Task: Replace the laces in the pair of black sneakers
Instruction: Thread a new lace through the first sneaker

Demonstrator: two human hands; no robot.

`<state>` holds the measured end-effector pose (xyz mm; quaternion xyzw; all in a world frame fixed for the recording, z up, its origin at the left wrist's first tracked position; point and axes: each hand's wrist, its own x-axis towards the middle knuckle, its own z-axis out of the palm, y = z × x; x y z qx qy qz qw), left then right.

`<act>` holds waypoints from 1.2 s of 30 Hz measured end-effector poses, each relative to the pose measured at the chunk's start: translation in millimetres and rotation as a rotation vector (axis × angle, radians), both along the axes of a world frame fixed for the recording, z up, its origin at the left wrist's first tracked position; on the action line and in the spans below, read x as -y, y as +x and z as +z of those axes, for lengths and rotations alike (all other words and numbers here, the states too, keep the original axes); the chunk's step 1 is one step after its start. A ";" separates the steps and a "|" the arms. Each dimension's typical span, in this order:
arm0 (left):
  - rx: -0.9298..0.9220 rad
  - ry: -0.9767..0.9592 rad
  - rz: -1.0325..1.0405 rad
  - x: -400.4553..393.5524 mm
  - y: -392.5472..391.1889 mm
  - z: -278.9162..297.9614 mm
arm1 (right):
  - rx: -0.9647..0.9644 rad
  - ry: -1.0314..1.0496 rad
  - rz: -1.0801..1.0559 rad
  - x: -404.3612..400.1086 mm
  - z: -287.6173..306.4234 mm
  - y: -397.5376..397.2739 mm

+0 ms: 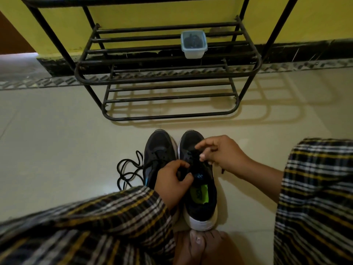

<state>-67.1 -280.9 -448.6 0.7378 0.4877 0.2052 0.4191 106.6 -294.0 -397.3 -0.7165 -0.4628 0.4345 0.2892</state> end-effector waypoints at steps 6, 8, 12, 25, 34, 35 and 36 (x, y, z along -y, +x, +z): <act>0.043 0.033 0.014 -0.8 0.3 -2.0 | -0.038 -0.052 -0.029 0.3 -9.3 -14.1; 0.062 0.031 0.026 -1.5 0.4 -3.6 | -0.013 -0.075 -0.049 0.3 -13.3 -16.4; 0.103 -0.042 0.074 -3.7 -0.6 -6.8 | -0.053 -0.105 -0.068 -0.3 -19.5 -18.3; 0.120 -0.083 -0.039 -7.6 -1.9 -10.9 | -0.047 -0.009 -0.298 -4.7 -24.9 -2.1; 0.196 -0.158 0.097 -8.1 -1.4 -9.4 | 0.036 -0.020 -0.190 -7.4 -23.4 -8.1; 0.193 -0.173 0.109 -8.1 -1.1 -9.6 | 0.028 -0.017 -0.199 -6.5 -22.9 -9.2; 0.191 -0.187 0.115 -8.2 -0.8 -9.8 | 0.034 -0.009 -0.205 -5.5 -22.8 -10.3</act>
